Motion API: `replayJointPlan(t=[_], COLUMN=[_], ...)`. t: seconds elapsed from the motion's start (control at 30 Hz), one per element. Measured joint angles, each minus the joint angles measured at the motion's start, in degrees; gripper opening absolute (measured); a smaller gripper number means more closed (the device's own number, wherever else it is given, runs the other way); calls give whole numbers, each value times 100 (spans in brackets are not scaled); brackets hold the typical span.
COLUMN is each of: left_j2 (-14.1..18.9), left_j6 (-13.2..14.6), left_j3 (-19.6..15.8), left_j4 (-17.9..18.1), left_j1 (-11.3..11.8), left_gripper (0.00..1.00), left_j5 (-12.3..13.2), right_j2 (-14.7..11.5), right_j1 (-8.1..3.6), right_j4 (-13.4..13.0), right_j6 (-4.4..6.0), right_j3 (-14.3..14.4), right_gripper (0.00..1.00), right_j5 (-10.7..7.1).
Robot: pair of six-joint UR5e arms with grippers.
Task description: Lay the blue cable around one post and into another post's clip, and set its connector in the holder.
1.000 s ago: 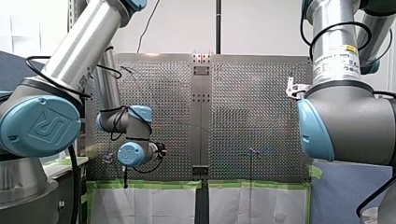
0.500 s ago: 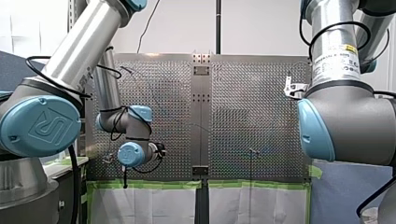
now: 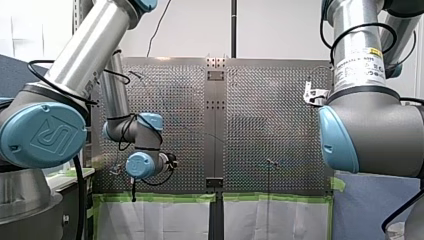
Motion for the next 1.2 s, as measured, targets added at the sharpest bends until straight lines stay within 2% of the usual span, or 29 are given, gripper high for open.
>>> replayJointPlan(t=[0.5, 1.2], left_j2=[0, 0], left_j6=[0, 0], left_j3=[-5, -3], left_j4=[-5, -15], left_j1=[0, 0], left_gripper=[99, 99], left_j5=[-9, -18], right_j2=[-108, -100], right_j1=[-13, 0], right_j4=[191, 206], right_j6=[-36, -36], right_j3=[-5, 7], right_gripper=[76, 76], right_j5=[69, 105])
